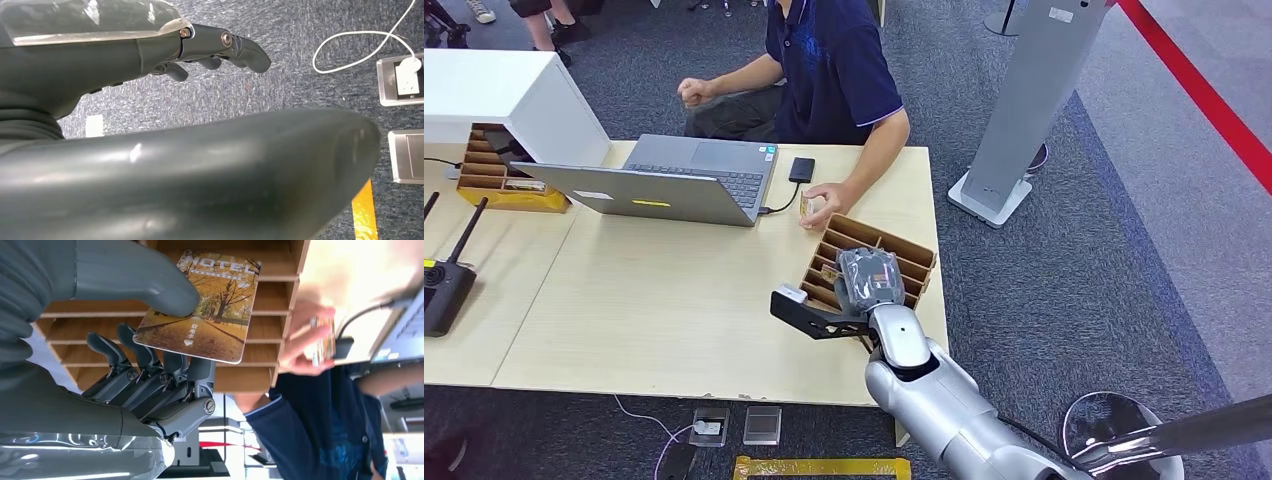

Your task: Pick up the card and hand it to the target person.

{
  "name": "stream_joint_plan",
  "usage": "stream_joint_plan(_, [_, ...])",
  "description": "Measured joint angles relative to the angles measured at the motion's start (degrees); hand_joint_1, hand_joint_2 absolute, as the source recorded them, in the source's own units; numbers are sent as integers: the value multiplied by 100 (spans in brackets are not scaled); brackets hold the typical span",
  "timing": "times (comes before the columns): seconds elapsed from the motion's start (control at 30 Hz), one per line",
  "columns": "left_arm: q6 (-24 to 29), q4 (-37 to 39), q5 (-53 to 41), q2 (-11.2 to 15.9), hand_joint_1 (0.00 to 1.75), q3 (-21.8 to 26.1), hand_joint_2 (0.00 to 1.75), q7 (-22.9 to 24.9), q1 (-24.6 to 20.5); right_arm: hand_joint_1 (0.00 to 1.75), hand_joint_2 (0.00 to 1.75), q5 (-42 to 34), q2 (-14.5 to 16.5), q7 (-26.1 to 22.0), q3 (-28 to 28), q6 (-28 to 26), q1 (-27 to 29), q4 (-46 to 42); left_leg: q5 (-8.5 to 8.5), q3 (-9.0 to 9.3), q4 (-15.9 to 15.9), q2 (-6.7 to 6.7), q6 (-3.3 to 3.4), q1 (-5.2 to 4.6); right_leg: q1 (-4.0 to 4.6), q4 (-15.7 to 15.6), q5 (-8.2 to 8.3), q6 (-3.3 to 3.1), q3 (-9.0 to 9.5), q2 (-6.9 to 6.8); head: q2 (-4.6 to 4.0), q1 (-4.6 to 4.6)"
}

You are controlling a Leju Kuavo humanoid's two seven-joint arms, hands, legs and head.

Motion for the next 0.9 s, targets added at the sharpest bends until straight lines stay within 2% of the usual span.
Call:
stream_joint_plan(0.53, [-40,0,-2,0,0,1,0,-17,5,158,175,-415,-597,183,-497,227,171,-1819,0,0,0,0,0,0,0,0,0,0,-1,0,1,1])
stream_joint_plan(0.6, [-58,0,-9,0,0,1,0,-19,5,160,175,-428,-675,199,-581,200,207,-2066,0,0,0,0,0,0,0,0,0,0,-1,0,-1,1])
stream_joint_plan(0.73, [-108,0,-68,0,0,0,0,-31,8,151,175,-357,-834,225,-791,45,228,-2421,0,0,0,0,0,0,0,0,0,0,0,0,0,1])
stream_joint_plan(0.9, [-155,0,-148,0,0,-2,0,-39,7,154,175,-195,-952,82,-1078,-151,83,-2442,0,-1,0,-1,0,0,0,0,1,1,0,0,0,2])
